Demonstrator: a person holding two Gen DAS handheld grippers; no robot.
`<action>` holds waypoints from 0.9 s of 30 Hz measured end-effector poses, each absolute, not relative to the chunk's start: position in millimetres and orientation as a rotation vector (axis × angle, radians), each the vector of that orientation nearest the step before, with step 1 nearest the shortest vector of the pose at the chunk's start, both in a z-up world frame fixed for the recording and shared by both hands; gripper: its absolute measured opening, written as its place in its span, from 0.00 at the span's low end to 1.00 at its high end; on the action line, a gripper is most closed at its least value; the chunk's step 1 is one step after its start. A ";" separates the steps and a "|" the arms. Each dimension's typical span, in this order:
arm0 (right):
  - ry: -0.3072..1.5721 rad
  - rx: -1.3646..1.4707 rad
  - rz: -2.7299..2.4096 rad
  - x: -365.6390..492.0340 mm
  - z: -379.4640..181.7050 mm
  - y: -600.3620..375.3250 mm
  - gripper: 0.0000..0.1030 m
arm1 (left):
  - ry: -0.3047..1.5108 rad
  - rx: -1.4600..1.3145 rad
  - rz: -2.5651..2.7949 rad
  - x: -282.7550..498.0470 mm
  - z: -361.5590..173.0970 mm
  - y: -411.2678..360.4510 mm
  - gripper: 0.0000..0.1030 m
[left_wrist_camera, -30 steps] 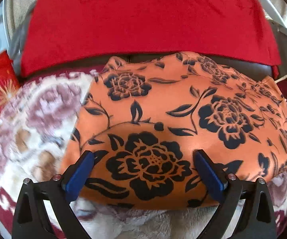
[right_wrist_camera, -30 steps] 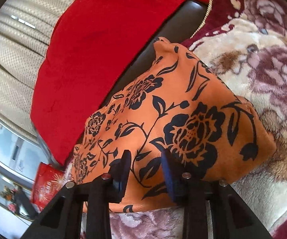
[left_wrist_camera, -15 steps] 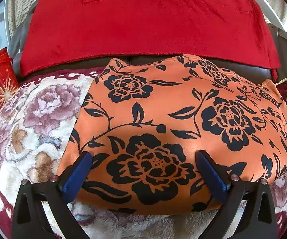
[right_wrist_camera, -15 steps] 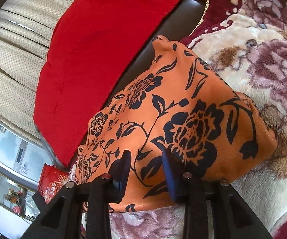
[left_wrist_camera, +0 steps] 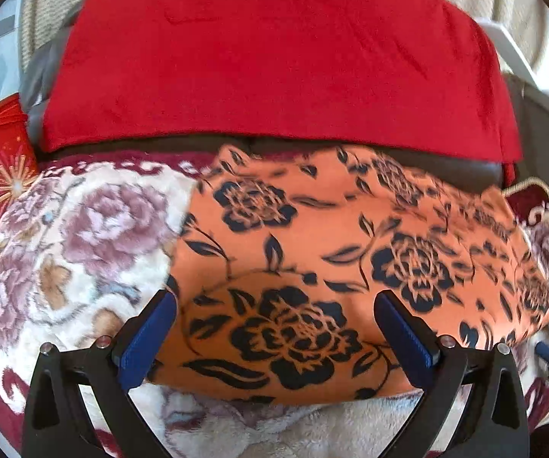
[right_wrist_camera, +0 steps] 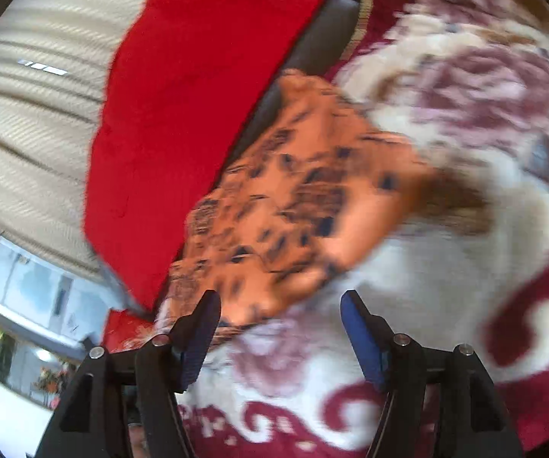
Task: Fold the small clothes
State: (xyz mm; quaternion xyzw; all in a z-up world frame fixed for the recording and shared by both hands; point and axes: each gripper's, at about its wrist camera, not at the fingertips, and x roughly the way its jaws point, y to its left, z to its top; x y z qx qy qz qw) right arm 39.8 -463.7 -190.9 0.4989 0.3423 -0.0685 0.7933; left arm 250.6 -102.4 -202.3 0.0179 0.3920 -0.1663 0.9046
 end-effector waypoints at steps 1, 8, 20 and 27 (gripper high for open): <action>0.728 1.114 -0.171 39.0 -195.8 -470.6 0.68 | 0.823 0.040 -0.334 253.2 -203.5 -100.6 1.00; 0.648 1.168 -0.220 63.0 -208.8 -486.9 0.68 | 0.885 0.118 -0.310 261.0 -222.3 -101.4 1.00; 0.626 1.094 -0.324 102.5 -220.4 -503.8 0.20 | 0.953 0.165 -0.304 276.3 -241.6 -99.1 1.00; 0.580 0.880 -0.283 109.5 -167.8 -472.5 0.14 | 0.867 0.137 -0.258 283.1 -214.6 -76.7 1.00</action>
